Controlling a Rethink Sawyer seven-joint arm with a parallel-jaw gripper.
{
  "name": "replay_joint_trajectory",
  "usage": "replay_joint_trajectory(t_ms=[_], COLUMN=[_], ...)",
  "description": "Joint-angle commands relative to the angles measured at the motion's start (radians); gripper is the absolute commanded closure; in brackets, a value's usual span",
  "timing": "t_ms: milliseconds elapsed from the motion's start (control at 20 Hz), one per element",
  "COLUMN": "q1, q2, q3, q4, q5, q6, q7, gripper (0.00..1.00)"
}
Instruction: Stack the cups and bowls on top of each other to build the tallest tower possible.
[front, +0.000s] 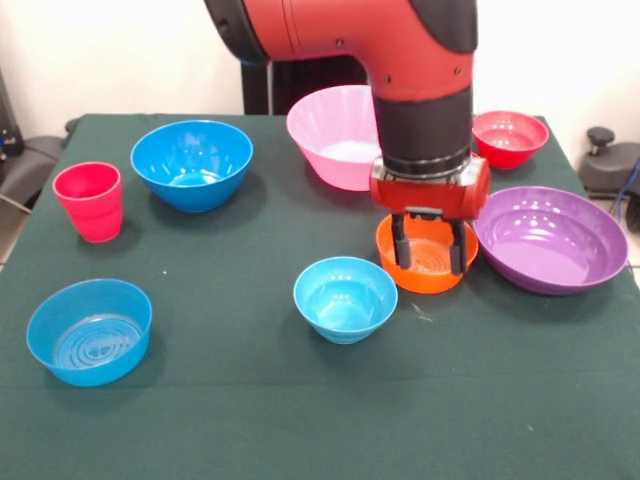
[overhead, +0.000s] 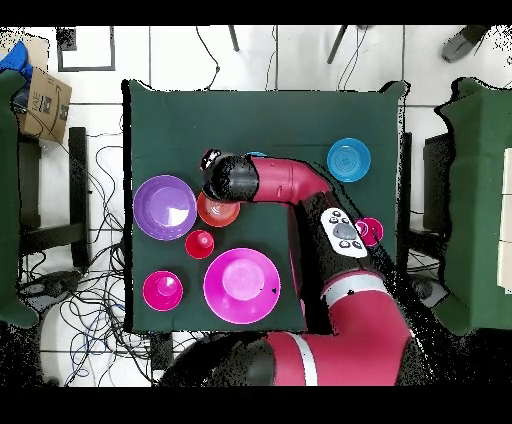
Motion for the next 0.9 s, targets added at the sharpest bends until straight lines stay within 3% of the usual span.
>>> replay_joint_trajectory(t_ms=[50,300,600,900], q1=[-0.009,-0.019,-0.033,-0.027], q2=[-0.082,-0.147,-0.184,-0.19], q3=[0.071,0.071,0.071,0.05], q4=[0.04,0.072,0.189,0.312], q5=[-0.08,-0.079,-0.118,-0.173], q6=[0.165,0.216,0.209,0.103], q7=[-0.168,-0.172,-0.195,-0.139], gripper=[0.0,0.0,0.0,0.0])
